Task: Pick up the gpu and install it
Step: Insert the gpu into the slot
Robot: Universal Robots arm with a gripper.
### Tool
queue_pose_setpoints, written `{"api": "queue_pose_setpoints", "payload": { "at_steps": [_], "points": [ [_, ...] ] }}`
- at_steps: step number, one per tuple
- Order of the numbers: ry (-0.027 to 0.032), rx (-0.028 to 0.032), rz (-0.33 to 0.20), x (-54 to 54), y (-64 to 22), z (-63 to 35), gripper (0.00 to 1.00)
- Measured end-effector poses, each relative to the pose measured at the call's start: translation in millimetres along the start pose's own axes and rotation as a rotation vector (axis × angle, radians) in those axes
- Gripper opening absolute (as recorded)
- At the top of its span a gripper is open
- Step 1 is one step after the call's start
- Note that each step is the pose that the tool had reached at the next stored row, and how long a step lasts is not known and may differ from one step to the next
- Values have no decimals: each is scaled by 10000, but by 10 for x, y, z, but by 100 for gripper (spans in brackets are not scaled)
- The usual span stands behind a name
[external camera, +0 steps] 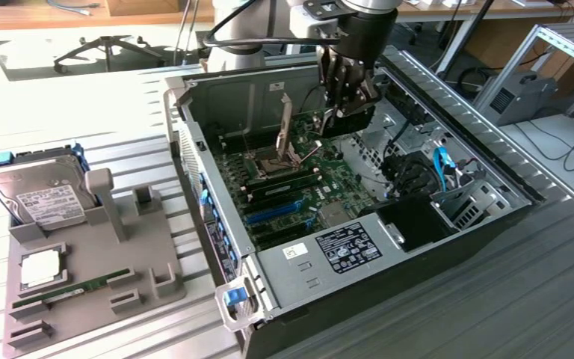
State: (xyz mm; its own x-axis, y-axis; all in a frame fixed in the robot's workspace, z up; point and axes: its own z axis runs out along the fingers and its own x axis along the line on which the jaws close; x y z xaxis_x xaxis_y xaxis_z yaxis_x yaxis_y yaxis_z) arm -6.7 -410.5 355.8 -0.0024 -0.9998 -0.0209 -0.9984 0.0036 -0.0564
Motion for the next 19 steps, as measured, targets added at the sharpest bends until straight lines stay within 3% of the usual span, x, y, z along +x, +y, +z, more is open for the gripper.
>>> {"api": "queue_pose_setpoints", "payload": {
  "at_steps": [3,4,5,19],
  "points": [
    [2,-335,7,0,1,8,26],
    [2,-493,10,0,1,10,26],
    [3,-556,11,0,1,11,26],
    [9,-562,357,2,2,19,26]
  ]
}}
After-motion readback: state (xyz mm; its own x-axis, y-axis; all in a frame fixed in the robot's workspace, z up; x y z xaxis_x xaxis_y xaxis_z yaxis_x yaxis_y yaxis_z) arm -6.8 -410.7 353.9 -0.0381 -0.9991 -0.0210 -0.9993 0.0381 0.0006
